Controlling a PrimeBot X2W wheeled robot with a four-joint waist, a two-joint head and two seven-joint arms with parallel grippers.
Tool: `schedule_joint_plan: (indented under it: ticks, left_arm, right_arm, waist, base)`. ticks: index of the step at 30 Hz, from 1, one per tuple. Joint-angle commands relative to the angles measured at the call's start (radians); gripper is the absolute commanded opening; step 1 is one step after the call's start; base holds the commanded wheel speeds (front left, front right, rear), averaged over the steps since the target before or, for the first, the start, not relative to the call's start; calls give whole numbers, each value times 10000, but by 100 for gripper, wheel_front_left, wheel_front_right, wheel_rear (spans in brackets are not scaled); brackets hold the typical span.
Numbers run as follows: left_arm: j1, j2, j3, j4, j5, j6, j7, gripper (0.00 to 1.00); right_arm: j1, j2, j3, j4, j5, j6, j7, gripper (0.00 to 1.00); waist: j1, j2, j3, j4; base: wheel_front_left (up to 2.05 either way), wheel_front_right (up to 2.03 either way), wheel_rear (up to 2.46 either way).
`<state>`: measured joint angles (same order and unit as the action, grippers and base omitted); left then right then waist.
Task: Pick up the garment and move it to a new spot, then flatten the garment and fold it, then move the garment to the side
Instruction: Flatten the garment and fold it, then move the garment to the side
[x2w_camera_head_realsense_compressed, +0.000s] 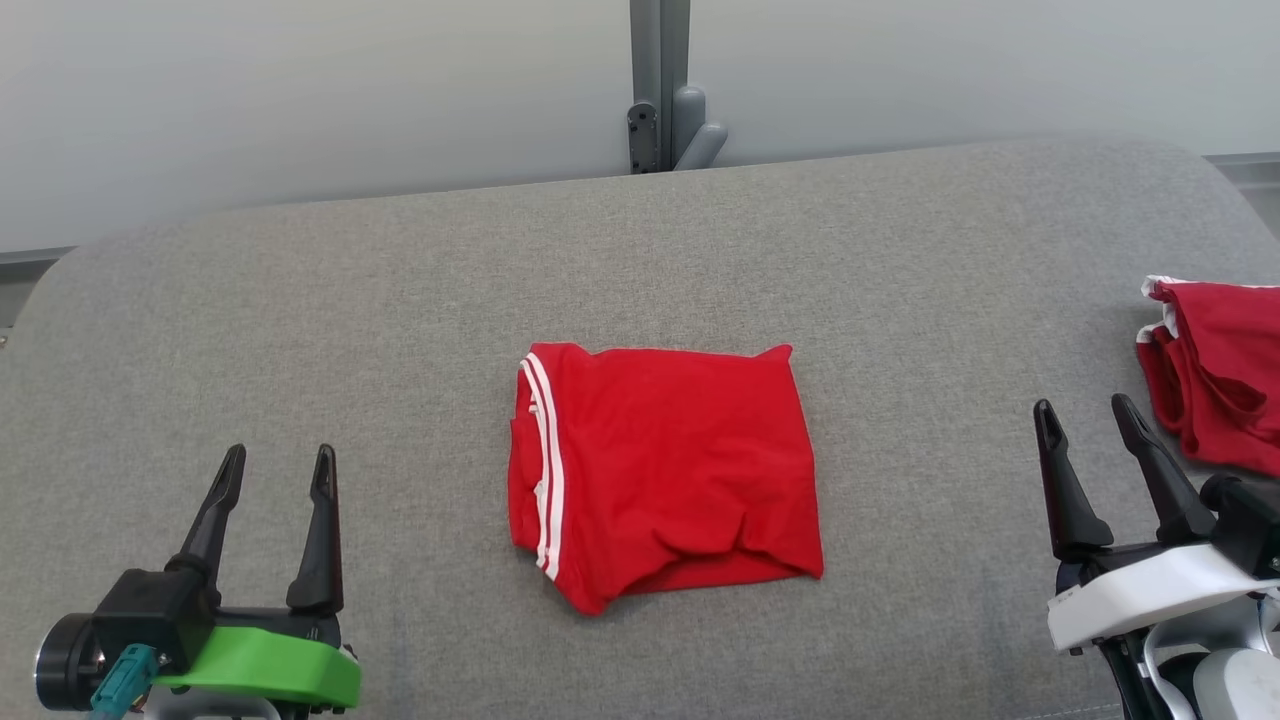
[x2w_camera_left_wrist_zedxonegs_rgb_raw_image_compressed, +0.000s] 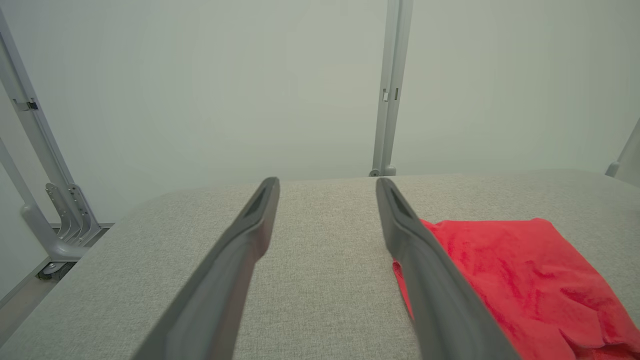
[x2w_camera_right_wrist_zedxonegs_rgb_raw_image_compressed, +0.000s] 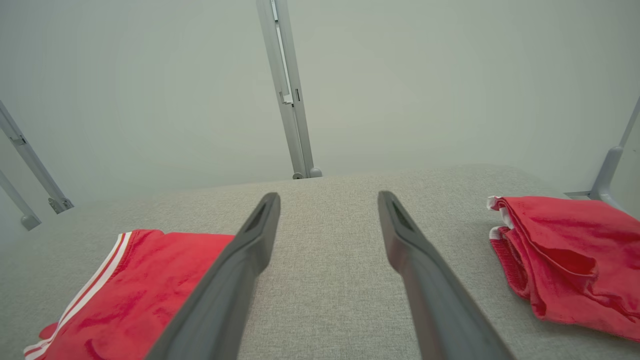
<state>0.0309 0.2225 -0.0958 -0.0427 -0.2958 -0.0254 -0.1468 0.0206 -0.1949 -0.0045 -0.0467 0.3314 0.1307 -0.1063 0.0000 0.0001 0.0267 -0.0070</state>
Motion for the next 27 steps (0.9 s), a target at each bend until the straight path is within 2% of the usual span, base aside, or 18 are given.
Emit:
schedule_joint_plan:
  ticks: [1, 22, 27]
  left_arm:
    - [45, 78, 21, -7, 6, 41, -63, 100]
    - [-252, 186, -86, 103, -125, 128, -194, 100]
    - [-476, 162, -154, 91, -148, 112, -176, 100]
  right_arm:
    - [79, 10, -41, -61, -97, -2, 34, 100]
    - [25, 78, -105, 19, -69, -2, -152, 100]
    - [10, 9, -160, 141, -33, -2, -88, 100]
  waist:
    - [0, -1, 29, 4]
    - [0, -1, 183, 88]
    - [0, -1, 355, 386]
  base:
    - [0, 0, 0]
    - [0, 0, 0]
    - [0, 0, 0]
